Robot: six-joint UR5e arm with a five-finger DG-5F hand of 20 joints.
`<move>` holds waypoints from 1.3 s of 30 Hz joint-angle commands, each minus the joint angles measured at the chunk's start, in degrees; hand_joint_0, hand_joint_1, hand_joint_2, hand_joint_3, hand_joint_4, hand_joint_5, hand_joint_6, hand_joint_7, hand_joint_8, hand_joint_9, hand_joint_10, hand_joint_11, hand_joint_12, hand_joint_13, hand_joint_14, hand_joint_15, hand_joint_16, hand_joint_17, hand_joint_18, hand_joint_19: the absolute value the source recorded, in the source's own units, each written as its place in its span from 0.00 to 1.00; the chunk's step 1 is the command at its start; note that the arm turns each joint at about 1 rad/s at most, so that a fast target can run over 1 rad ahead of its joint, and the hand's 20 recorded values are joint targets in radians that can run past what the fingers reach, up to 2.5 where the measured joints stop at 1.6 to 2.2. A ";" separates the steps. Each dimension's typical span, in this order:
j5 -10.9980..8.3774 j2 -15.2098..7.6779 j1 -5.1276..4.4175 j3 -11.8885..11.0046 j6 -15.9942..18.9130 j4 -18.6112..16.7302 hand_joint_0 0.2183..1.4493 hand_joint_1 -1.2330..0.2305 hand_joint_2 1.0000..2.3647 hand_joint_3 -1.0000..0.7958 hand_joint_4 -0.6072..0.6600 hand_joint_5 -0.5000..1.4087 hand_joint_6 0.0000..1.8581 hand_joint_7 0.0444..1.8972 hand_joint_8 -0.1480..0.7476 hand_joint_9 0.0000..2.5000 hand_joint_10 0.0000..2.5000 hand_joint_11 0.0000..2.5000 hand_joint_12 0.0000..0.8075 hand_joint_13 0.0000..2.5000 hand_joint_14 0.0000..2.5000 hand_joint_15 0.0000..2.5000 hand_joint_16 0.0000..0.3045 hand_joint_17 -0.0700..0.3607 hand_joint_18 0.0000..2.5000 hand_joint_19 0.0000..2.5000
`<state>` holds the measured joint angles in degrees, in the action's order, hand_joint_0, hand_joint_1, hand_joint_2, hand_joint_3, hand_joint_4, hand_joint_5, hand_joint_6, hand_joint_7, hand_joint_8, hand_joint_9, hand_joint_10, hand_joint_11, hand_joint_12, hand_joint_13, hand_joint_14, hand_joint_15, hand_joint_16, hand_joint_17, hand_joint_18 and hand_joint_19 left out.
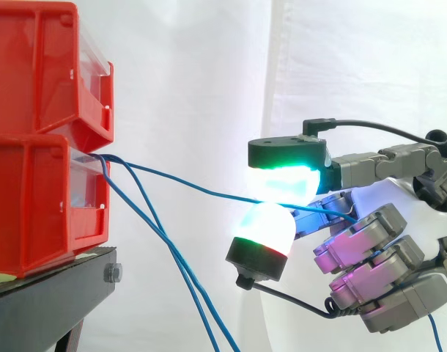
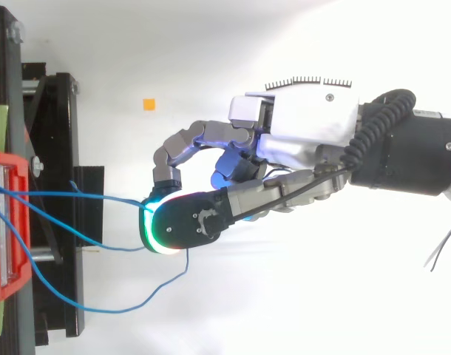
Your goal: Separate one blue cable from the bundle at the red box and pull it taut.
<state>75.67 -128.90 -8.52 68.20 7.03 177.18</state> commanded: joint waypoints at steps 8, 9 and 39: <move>0.00 -0.03 0.00 0.09 0.00 0.01 0.38 0.32 0.00 0.65 0.33 0.19 0.46 0.62 0.51 0.44 0.59 0.64 0.49 0.37 0.95 0.58 0.16 0.41 0.58 0.65; 0.00 -0.03 0.00 0.09 0.00 0.01 0.38 0.31 0.00 0.65 0.33 0.19 0.46 0.62 0.51 0.44 0.59 0.63 0.49 0.37 0.96 0.57 0.16 0.41 0.58 0.64; 0.00 -0.03 0.00 0.18 0.00 0.01 0.38 0.32 0.00 0.65 0.33 0.19 0.46 0.63 0.50 0.43 0.57 0.64 0.50 0.36 0.93 0.58 0.16 0.42 0.56 0.63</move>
<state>75.67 -128.90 -8.53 68.37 7.03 177.17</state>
